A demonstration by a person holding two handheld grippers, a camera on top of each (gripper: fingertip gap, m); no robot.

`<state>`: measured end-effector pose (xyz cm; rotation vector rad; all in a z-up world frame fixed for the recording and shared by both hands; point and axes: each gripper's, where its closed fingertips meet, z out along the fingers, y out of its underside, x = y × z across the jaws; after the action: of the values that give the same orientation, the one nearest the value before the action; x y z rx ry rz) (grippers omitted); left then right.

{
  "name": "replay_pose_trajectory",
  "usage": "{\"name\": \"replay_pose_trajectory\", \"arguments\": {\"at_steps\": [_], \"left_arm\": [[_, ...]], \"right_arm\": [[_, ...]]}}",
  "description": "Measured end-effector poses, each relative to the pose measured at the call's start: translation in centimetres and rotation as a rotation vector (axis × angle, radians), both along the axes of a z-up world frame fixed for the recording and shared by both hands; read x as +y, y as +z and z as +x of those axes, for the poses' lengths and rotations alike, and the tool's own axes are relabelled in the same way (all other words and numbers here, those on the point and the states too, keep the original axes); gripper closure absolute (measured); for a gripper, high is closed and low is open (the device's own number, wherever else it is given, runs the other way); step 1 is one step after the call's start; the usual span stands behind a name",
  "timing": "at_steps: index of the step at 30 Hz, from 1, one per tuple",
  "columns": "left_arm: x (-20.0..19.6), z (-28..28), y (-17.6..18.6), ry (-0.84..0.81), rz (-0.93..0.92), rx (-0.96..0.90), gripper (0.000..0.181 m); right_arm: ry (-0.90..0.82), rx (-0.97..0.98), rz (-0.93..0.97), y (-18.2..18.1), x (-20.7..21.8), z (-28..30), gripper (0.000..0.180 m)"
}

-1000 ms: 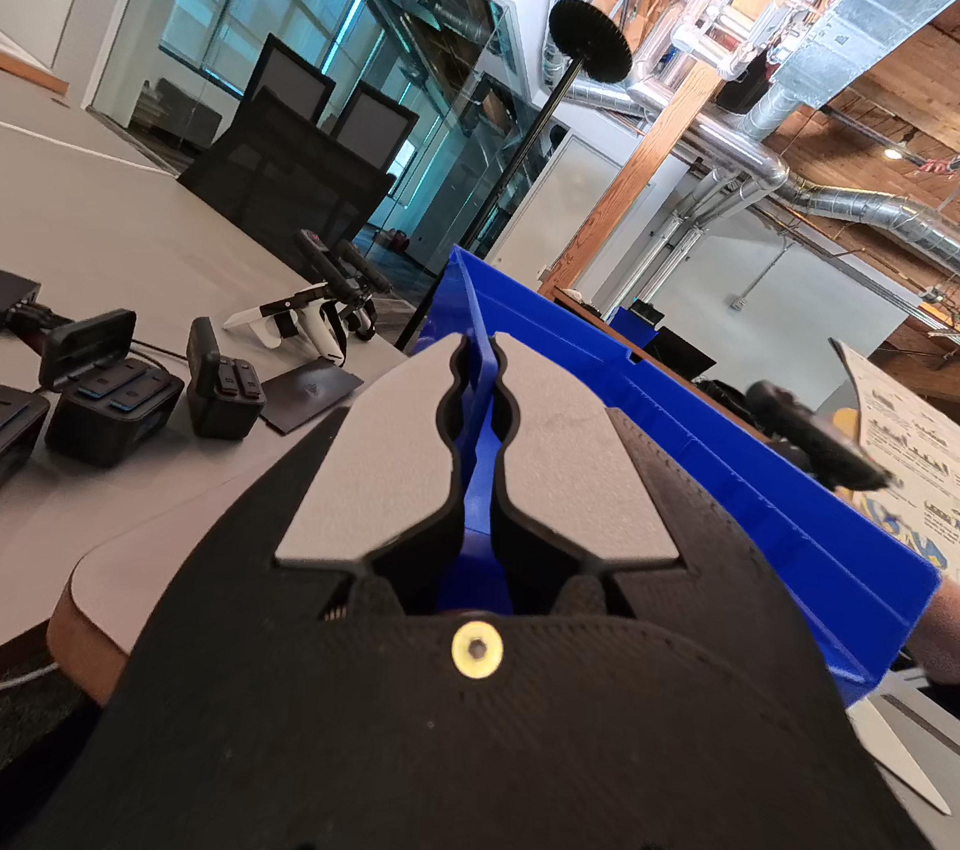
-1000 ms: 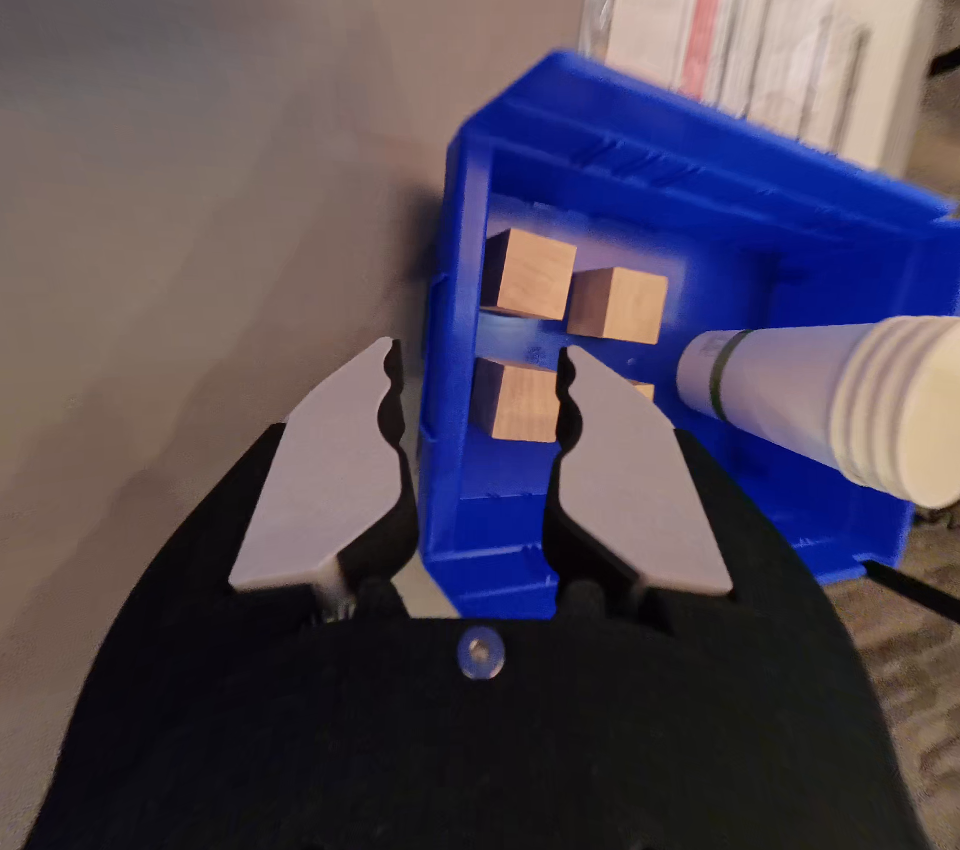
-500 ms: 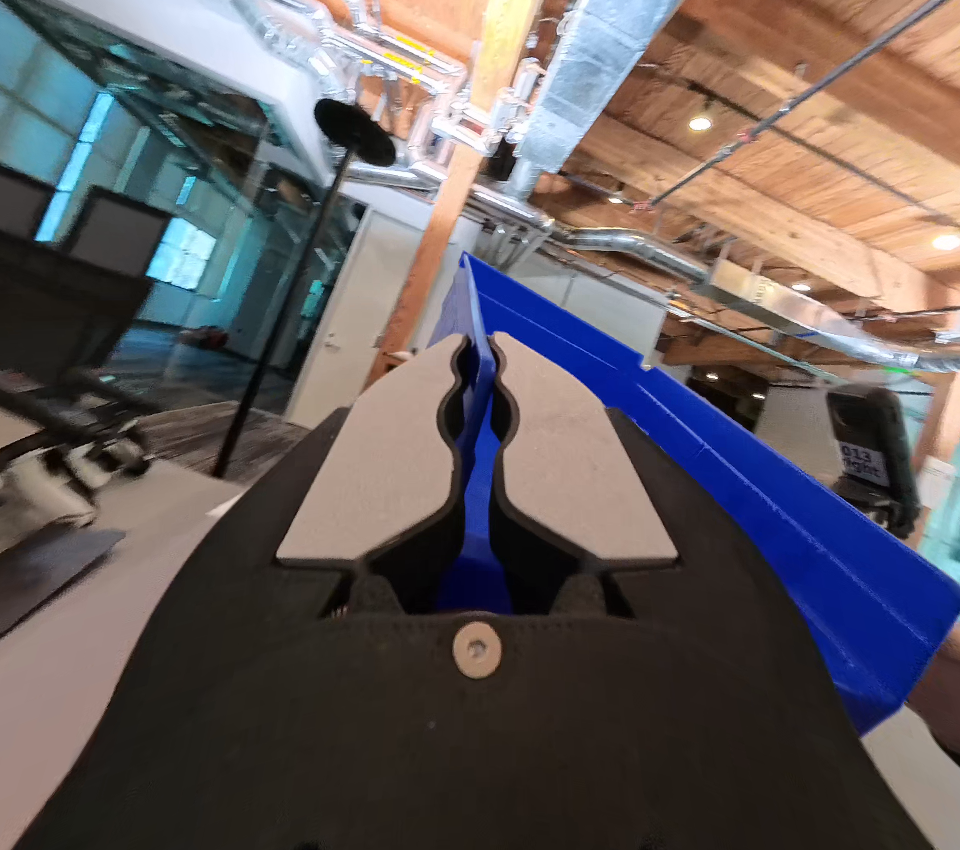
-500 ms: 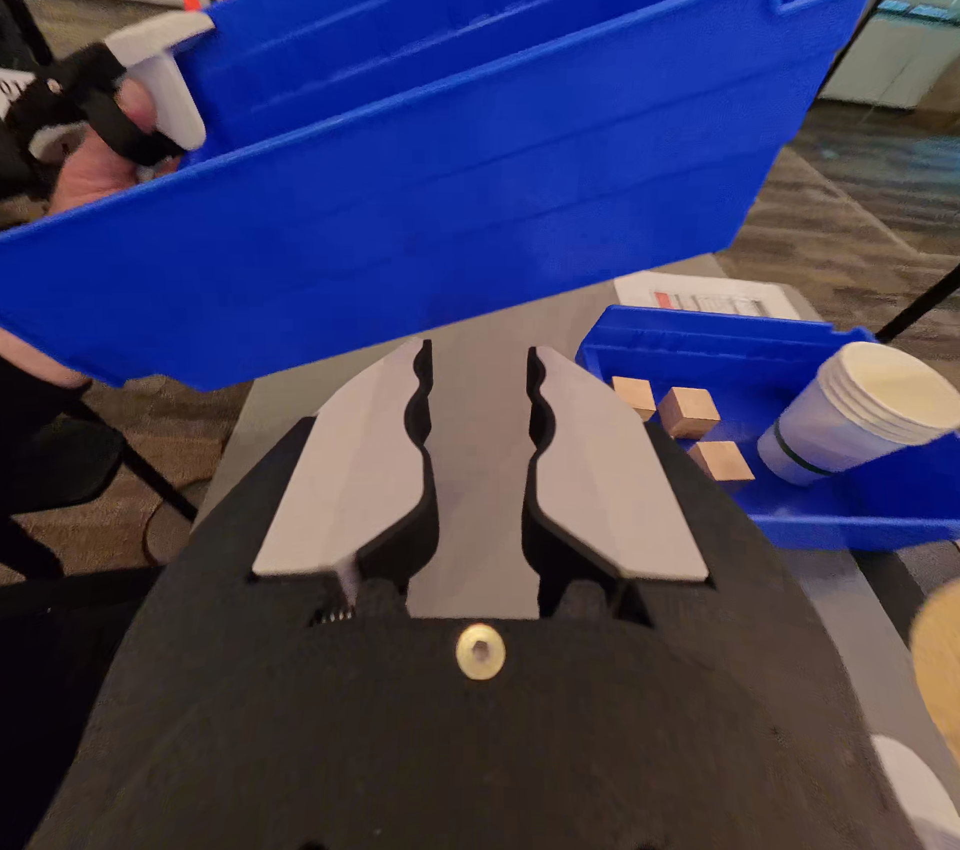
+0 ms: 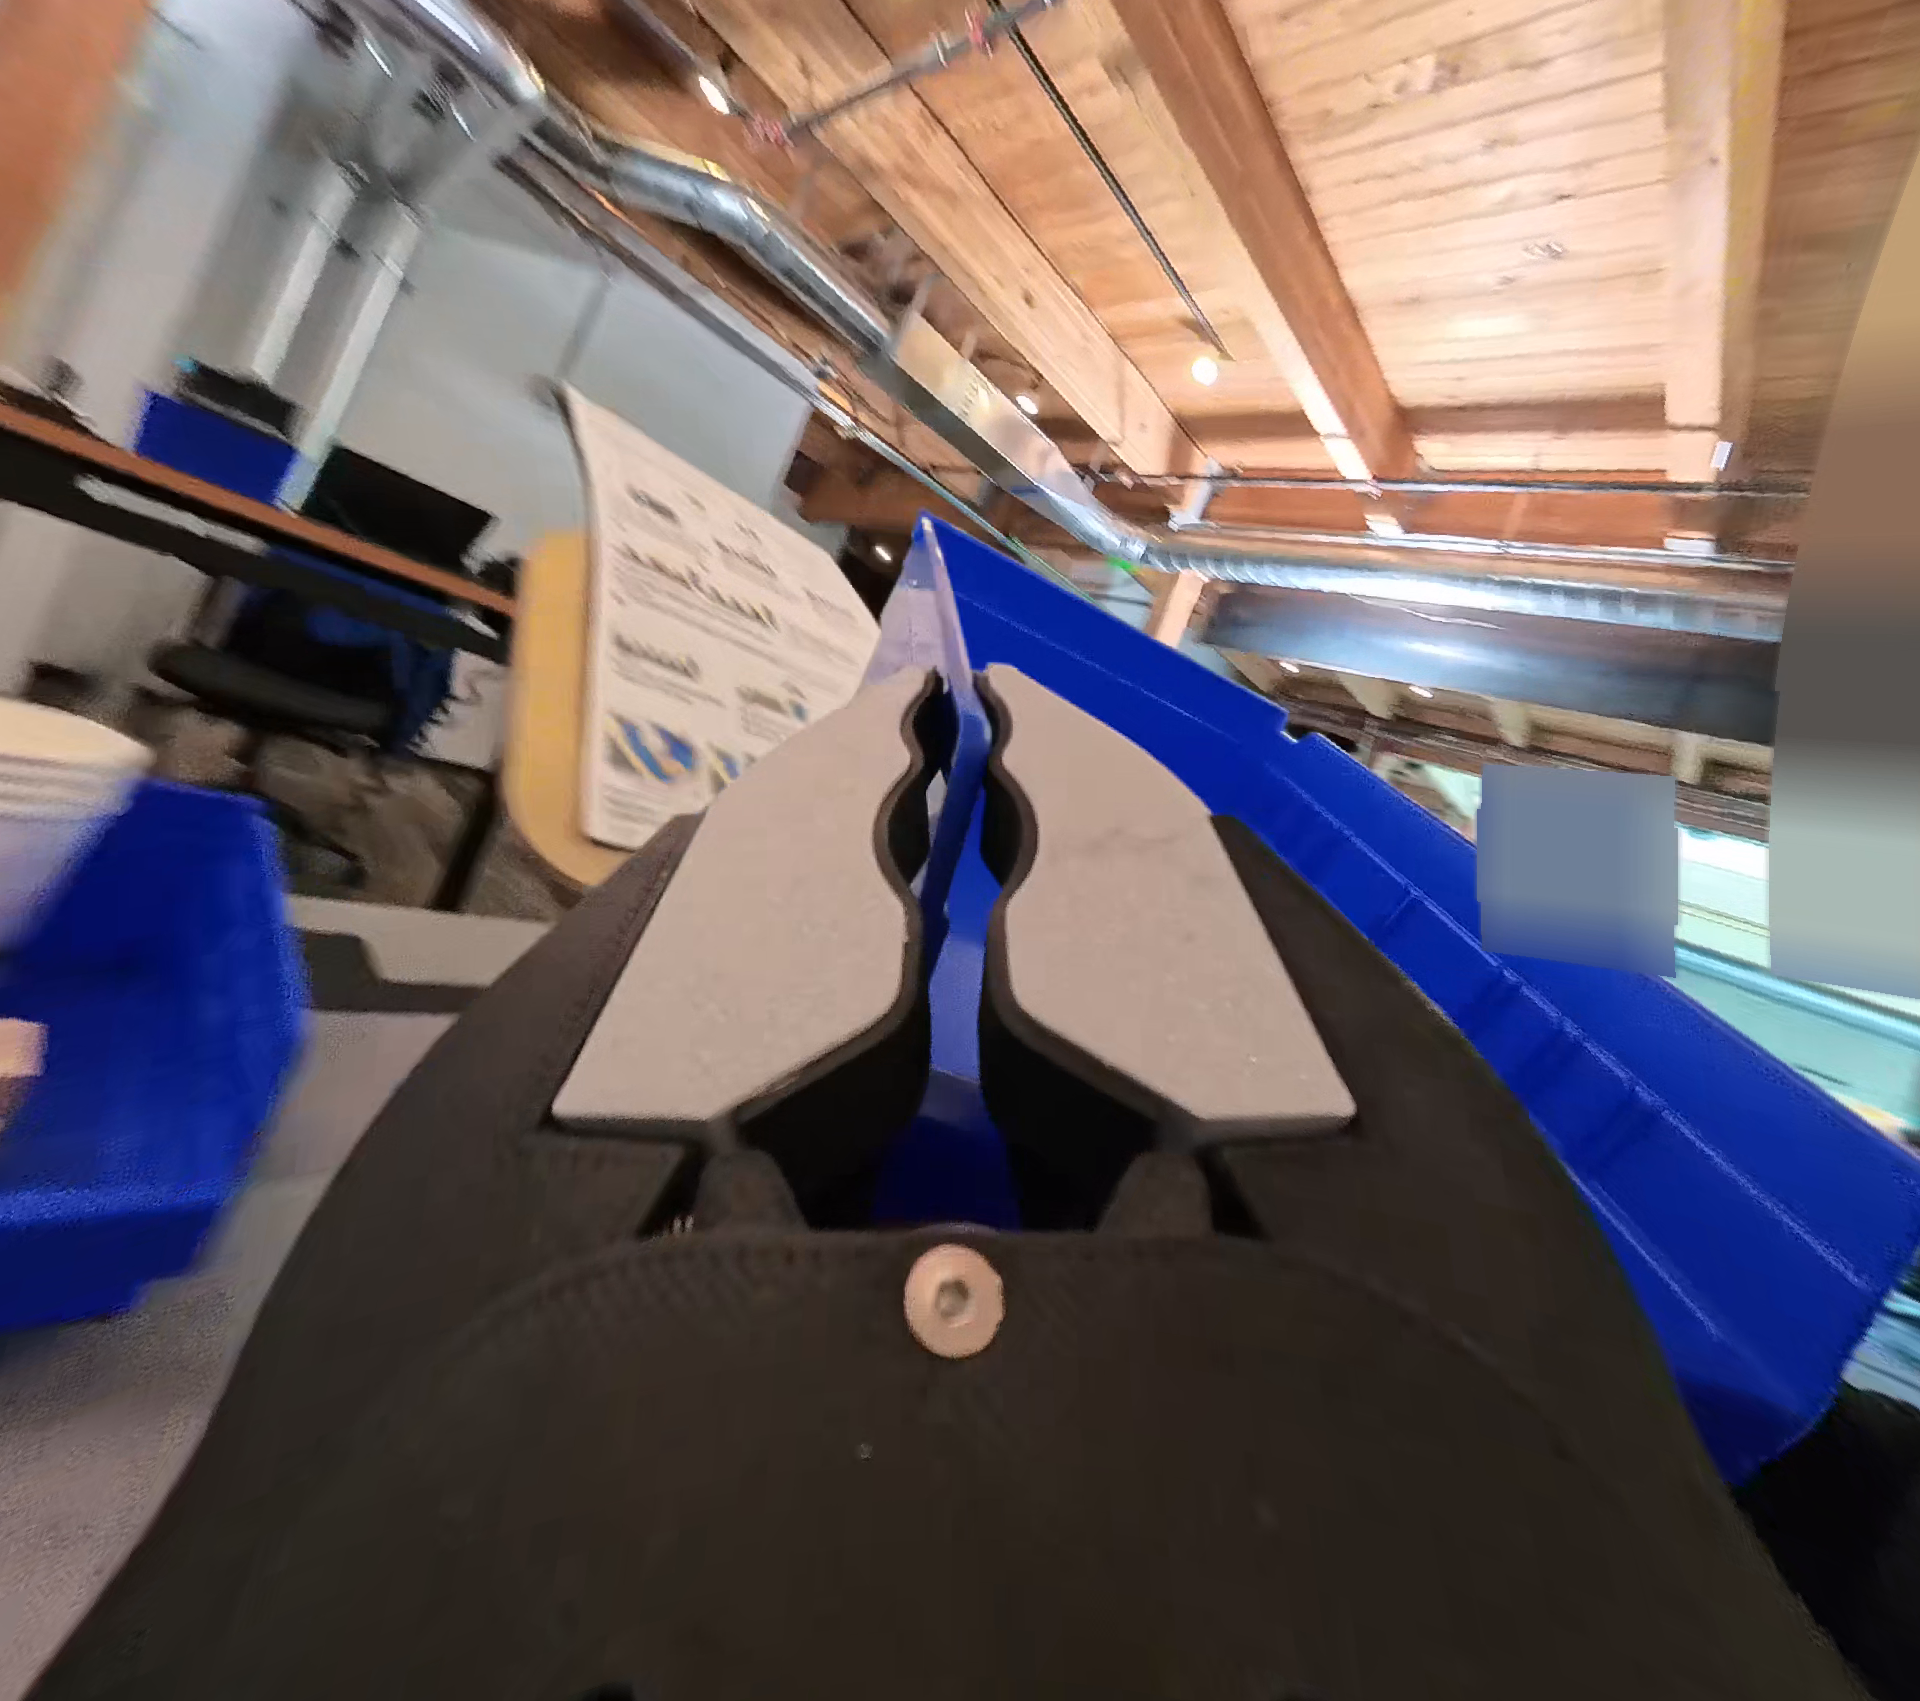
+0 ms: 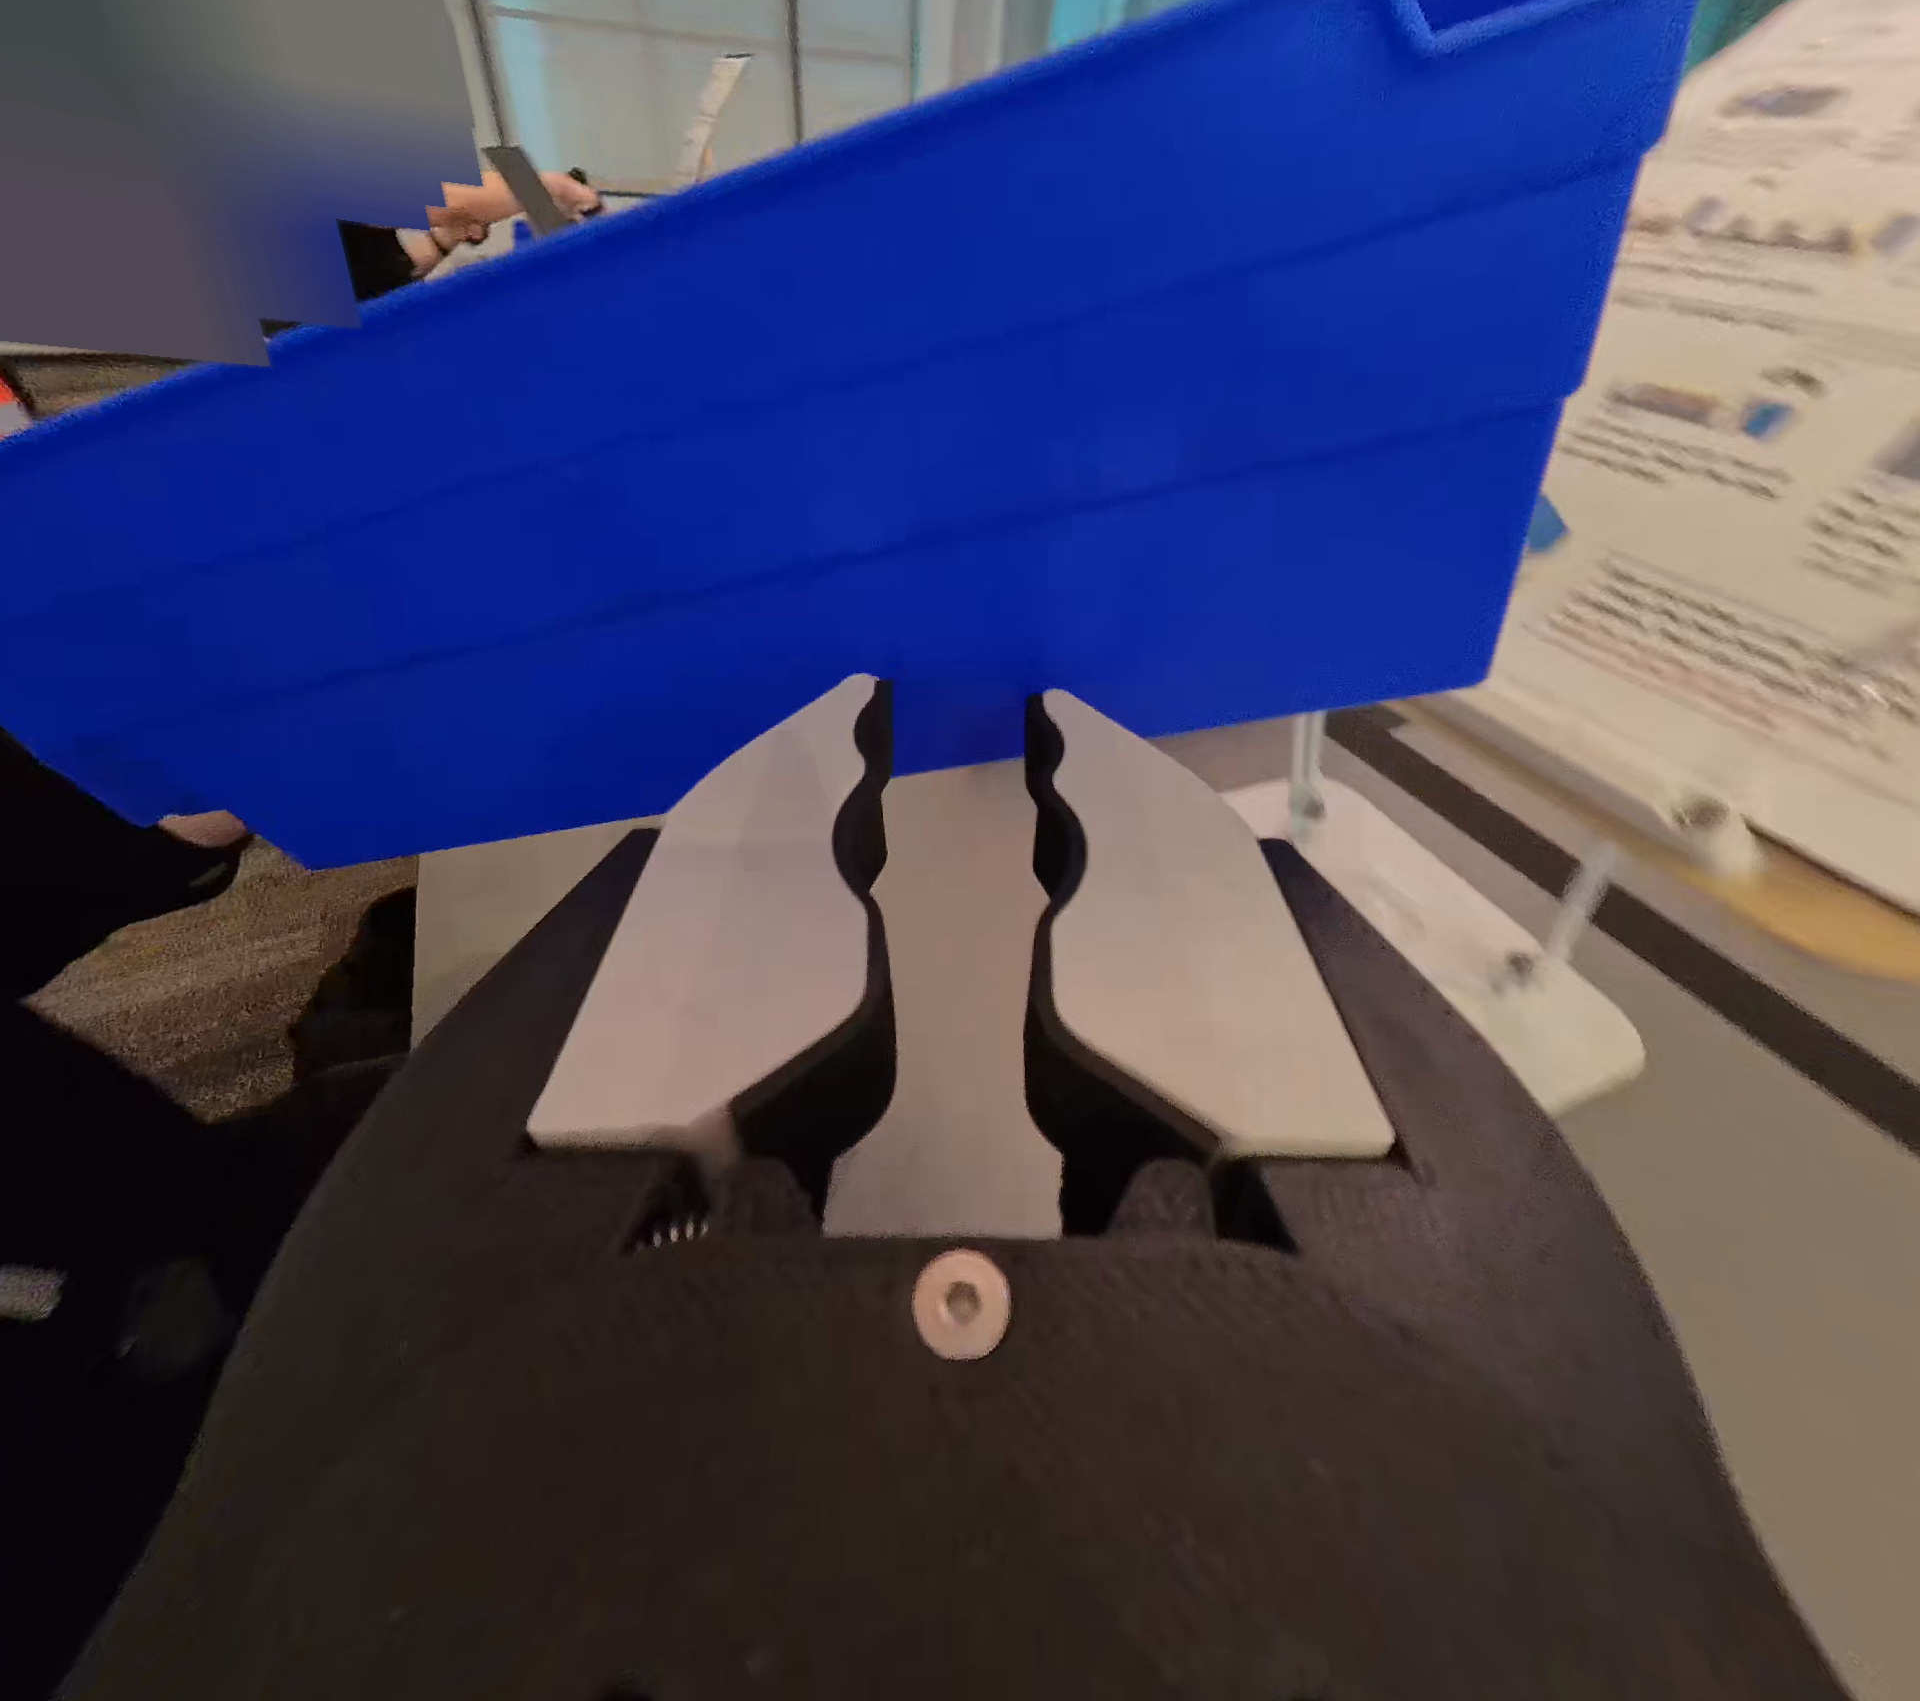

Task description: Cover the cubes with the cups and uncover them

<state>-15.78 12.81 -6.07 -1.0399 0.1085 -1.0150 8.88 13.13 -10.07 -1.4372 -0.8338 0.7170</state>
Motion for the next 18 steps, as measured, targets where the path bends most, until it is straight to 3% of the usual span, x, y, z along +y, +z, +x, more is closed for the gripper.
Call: {"name": "replay_pose_trajectory", "arguments": {"at_steps": [9,18], "left_arm": [[2.9,17.8,-7.9,-0.394,-0.204,0.052,0.175],[4.3,25.5,-14.6,-0.487,-0.393,0.148,0.172]], "right_arm": [[-0.346,0.001,-0.064,-7.1,-4.9,15.5,0.168],[-0.44,0.036,-0.292,-14.1,-4.7,21.3,0.173]]}}
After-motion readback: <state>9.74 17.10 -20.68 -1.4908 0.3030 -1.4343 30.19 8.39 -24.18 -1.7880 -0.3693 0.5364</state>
